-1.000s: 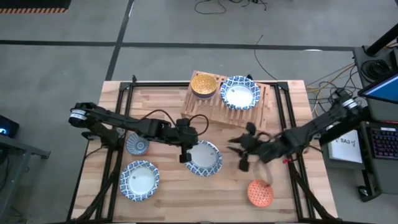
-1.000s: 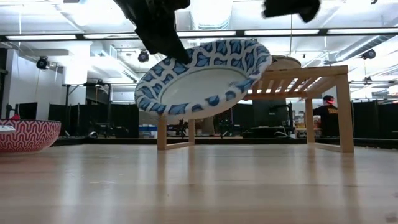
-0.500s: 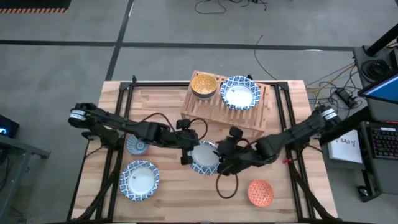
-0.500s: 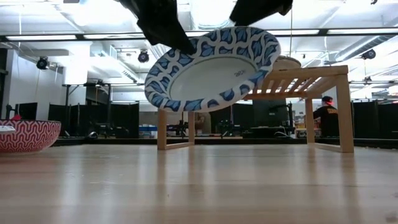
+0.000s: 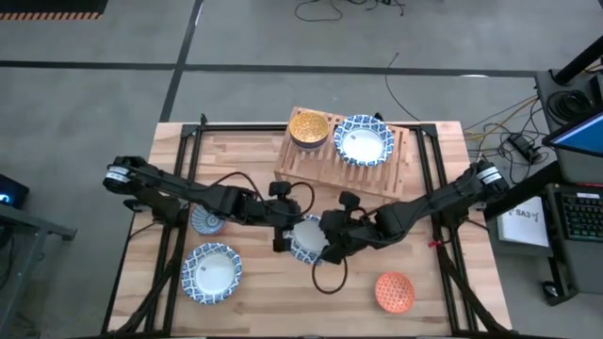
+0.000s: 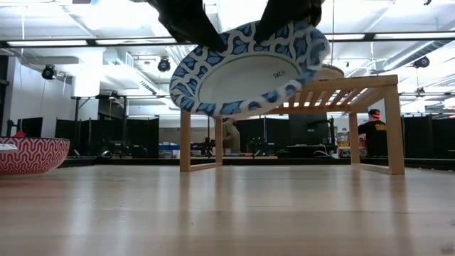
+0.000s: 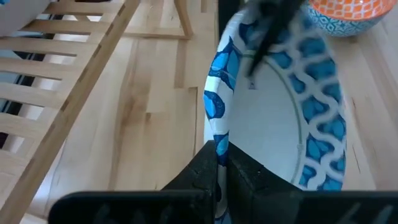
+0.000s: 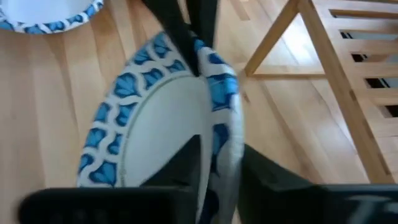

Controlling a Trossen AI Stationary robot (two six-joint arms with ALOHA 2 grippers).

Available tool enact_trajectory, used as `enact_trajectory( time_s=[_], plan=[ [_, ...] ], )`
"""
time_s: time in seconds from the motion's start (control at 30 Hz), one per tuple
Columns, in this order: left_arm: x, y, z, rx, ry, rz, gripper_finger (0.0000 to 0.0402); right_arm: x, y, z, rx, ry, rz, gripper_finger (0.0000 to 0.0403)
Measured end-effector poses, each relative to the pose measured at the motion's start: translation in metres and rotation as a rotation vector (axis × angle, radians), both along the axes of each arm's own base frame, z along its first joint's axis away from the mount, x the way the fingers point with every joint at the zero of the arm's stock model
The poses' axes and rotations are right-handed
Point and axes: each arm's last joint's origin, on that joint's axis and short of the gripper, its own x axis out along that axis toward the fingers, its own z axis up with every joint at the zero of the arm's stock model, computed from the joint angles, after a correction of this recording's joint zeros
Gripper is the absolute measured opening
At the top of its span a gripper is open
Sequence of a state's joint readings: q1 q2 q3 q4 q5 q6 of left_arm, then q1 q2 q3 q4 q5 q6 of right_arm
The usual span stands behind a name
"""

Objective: Place and stack bowls onto a shelf
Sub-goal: Stack the white pattern bowl on top of the other white pattern bowl on the shelf

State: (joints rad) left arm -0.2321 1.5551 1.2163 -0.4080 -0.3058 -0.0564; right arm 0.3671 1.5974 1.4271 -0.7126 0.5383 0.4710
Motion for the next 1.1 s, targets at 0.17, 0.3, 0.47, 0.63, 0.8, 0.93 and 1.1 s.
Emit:
enact_trajectory(
  time_s=[0.17, 0.3, 0.47, 0.63, 0.8, 0.93, 1.1],
  plan=[
    [0.001, -0.001, 0.001, 0.012, -0.013, -0.016, 0.0014, -0.001, -0.002, -0.001, 0.02, 0.022, 0.01, 0.0013],
    [0.001, -0.001, 0.003, 0.039, -0.021, -0.041, 0.0049, -0.001, -0.004, 0.002, 0.034, 0.017, 0.012, 0.0009],
    [-0.004, 0.001, 0.013, 0.069, -0.056, -0.067, 0.0109, -0.003, -0.009, 0.007, 0.056, 0.001, -0.002, 0.0009],
    [-0.019, 0.008, 0.036, 0.174, -0.118, -0.006, 0.0156, -0.009, -0.019, 0.02, 0.114, -0.009, 0.023, 0.0009],
    [-0.04, 0.016, 0.062, 0.247, -0.191, 0.07, 0.0166, -0.031, -0.044, 0.051, 0.151, -0.069, -0.011, 0.0009],
    [-0.054, 0.019, 0.074, 0.233, -0.231, 0.082, 0.0166, -0.062, -0.075, 0.086, 0.171, -0.161, -0.08, 0.0009],
    [-0.063, 0.021, 0.068, 0.207, -0.23, 0.101, 0.0166, -0.106, -0.122, 0.12, 0.237, -0.285, -0.176, 0.0009]
  ],
)
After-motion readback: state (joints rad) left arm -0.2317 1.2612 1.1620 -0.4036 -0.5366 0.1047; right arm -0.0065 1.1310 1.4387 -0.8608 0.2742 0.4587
